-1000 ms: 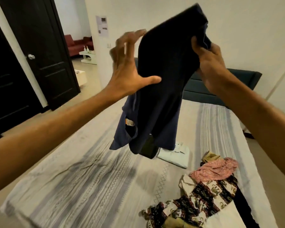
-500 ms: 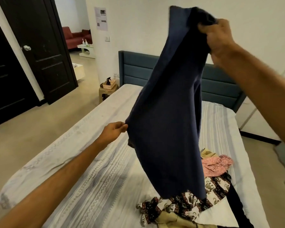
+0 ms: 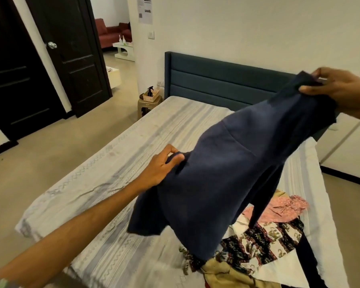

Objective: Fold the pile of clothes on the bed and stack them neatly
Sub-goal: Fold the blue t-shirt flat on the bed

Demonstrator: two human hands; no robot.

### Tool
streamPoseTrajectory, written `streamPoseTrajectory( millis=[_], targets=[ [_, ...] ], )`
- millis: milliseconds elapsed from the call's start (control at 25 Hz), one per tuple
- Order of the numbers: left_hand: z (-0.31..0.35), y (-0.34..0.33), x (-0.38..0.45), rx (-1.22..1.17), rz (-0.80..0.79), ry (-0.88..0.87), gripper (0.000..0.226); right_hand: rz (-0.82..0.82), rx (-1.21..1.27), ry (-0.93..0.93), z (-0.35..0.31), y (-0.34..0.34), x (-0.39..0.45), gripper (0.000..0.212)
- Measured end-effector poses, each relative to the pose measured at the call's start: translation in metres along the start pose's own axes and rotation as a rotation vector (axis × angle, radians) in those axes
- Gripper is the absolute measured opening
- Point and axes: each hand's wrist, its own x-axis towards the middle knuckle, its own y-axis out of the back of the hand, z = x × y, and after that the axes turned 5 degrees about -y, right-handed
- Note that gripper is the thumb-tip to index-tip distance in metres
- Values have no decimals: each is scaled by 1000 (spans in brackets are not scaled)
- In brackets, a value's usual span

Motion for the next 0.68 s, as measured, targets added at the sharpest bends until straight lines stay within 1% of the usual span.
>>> streamPoseTrajectory(
  millis=[80,120,160,200,240,280,320,360,400,440,480,520,560,640,680],
  targets=[
    [-3,32,-4,197,-158,-94,60,-20,80,-6,37,15,6,48],
    [-13,47,-8,318,-206,-134,62,11,140,-4,56,20,9,57],
    [-29,59,-13,411,-232,-159,57,76,197,-22,70,22,7,57],
    [-46,69,-20,458,-225,-167,56,102,238,-45,76,18,-1,47],
    [-63,71,-31,494,-183,-164,57,103,268,-72,83,13,-7,34],
    [-79,64,-43,548,-117,-142,53,97,291,-94,89,8,-9,26],
    [-88,54,-54,599,-29,-94,41,104,314,-124,95,3,-8,25],
    [-93,44,-63,598,66,-19,26,124,328,-154,102,-3,-4,26],
    [-93,36,-70,499,128,77,17,144,337,-181,108,-7,2,27],
    [-90,33,-72,313,164,149,17,168,347,-215,112,-9,9,29],
    [-85,33,-73,141,183,204,21,158,325,-242,112,-12,12,29],
    [-83,36,-73,42,196,232,24,98,255,-241,108,-17,11,25],
    [-78,43,-73,28,188,236,28,7,125,-214,97,-24,5,18],
    [-67,67,-74,77,64,246,44,-214,-301,-138,81,-38,-2,12],
    [-63,83,-75,159,-42,280,52,-295,-519,-125,78,-46,-6,16]
  ],
)
